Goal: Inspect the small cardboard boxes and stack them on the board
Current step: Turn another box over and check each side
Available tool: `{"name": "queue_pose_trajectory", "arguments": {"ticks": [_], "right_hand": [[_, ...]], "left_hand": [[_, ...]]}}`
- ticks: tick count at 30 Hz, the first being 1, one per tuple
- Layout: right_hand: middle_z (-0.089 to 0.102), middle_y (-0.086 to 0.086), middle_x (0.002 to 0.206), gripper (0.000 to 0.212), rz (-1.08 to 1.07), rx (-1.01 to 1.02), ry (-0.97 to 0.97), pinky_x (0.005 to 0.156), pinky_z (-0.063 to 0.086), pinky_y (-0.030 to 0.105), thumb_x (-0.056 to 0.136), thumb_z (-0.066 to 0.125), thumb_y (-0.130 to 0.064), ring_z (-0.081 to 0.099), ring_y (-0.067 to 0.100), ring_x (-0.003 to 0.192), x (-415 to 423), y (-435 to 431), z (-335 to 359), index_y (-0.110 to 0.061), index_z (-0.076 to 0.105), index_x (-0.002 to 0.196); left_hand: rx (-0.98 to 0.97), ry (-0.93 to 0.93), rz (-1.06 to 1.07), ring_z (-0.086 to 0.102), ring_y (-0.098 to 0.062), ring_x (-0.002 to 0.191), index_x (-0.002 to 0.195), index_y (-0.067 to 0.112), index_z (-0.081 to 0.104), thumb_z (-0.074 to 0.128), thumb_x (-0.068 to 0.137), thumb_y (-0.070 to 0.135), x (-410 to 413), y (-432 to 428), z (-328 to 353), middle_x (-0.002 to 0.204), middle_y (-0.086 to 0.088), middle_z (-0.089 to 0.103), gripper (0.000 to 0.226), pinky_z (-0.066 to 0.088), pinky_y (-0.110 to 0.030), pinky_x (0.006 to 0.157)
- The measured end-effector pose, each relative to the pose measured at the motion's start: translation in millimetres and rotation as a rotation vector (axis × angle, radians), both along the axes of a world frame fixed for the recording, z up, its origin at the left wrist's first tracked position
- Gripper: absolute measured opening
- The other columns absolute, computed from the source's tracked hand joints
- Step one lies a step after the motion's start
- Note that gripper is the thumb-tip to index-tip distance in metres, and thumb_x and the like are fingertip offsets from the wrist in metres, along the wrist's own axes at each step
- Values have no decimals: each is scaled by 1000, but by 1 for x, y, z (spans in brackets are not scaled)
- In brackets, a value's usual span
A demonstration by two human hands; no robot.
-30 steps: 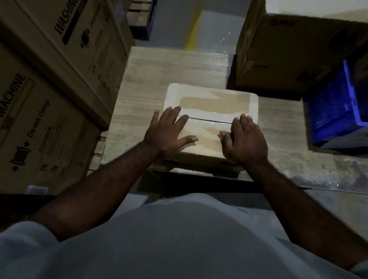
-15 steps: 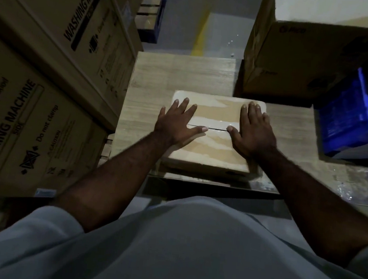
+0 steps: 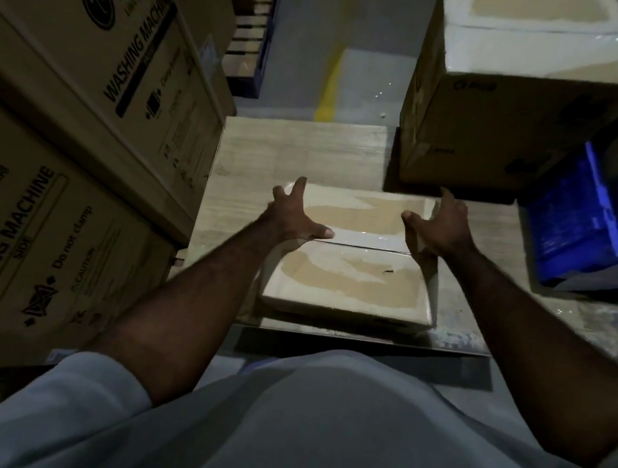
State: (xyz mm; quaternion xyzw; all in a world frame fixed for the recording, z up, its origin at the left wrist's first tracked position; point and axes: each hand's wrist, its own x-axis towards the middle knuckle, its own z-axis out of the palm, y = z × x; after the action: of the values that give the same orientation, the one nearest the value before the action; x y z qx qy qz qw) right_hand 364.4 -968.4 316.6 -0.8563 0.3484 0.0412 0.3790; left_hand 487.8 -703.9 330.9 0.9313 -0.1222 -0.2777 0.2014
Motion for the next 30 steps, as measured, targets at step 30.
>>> {"name": "queue_pose_trajectory", "arguments": {"ticks": [30], "right_hand": [[53, 20, 149, 59, 124, -288, -609, 108, 51, 44, 78, 90, -15, 50, 30, 139, -89, 52, 24, -2, 58, 126]], "left_hand": [[-290, -553, 87, 53, -28, 124, 148, 13, 46, 88, 79, 25, -97, 62, 27, 142, -15, 36, 82, 58, -41, 97]]}}
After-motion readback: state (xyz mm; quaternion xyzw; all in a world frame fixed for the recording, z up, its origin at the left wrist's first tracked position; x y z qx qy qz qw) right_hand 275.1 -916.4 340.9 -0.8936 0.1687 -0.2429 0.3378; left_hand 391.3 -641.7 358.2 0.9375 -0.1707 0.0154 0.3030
